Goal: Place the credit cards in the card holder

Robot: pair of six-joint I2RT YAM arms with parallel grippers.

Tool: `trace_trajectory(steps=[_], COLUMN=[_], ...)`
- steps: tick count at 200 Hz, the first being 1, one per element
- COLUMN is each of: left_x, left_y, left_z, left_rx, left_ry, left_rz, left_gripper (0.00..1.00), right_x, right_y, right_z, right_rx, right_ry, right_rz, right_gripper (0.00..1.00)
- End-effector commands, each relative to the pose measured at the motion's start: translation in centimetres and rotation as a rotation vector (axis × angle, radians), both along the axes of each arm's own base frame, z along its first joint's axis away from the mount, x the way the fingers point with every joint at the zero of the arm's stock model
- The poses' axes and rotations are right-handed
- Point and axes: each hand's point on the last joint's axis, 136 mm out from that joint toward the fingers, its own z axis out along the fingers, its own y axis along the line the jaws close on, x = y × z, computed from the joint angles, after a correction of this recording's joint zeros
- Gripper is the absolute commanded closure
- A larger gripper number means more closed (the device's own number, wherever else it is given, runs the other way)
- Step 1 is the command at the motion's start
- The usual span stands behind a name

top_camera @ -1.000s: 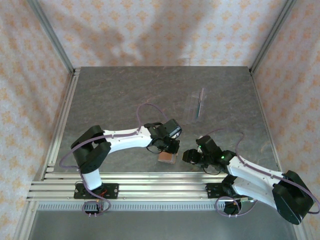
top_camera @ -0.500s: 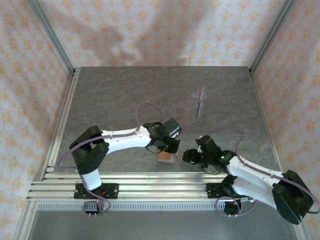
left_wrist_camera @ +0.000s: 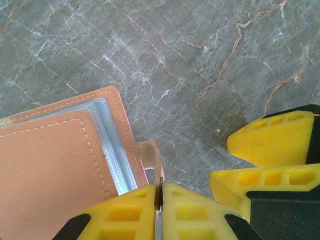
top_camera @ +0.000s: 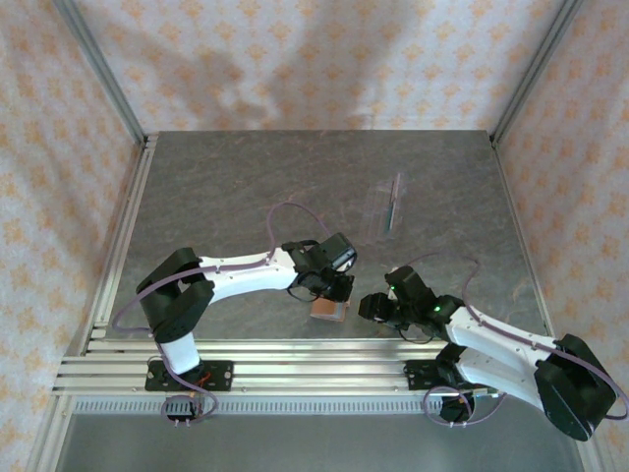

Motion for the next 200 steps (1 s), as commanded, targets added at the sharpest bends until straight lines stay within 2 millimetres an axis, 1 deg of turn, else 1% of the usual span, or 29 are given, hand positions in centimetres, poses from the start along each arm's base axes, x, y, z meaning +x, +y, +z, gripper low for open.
trace_trajectory(steps=[1, 29, 55, 91, 140, 149, 193, 200], left_x=[0.1, 0.1, 0.0, 0.0, 0.0, 0.0, 0.1, 0.1], left_y=[-0.6, -0.6, -0.7, -0.7, -0.7, -0.7, -0.5, -0.4], left_z=[1.1, 0.9, 0.8, 0.8, 0.1, 0.2, 0.1, 0.0], left_rx=[-0.017, -0.013, -0.014, -0.011, 0.004, 0.002, 0.011, 0.014], left_ry=[-0.014, -0.011, -0.008, -0.007, 0.002, 0.001, -0.004, -0.002], left_rz=[-0.014, -0.014, -0.014, -0.017, -0.017, -0.016, -0.015, -0.014], left_gripper=[0.84, 0.78, 0.8, 0.81, 0.78, 0.79, 0.95, 0.95], right_x=[0.4, 0.4, 0.4, 0.4, 0.4, 0.4, 0.4, 0.3], right_y=[-0.8, -0.7, -0.6, -0.6, -0.5, -0.4, -0.5, -0.5], right_z=[-0.7, -0.7, -0.6, -0.6, -0.5, -0.4, -0.5, -0.6], right_rx=[-0.048, -0.049, -0.046, -0.045, -0.041, -0.04, -0.042, -0.041], right_ry=[-0.009, -0.007, -0.008, -0.008, -0.006, -0.006, -0.005, -0.005], right_rz=[-0.02, -0.018, -0.015, -0.015, -0.008, -0.008, -0.01, -0.01], right_gripper=[0.48, 0.48, 0.48, 0.48, 0.48, 0.48, 0.48, 0.48])
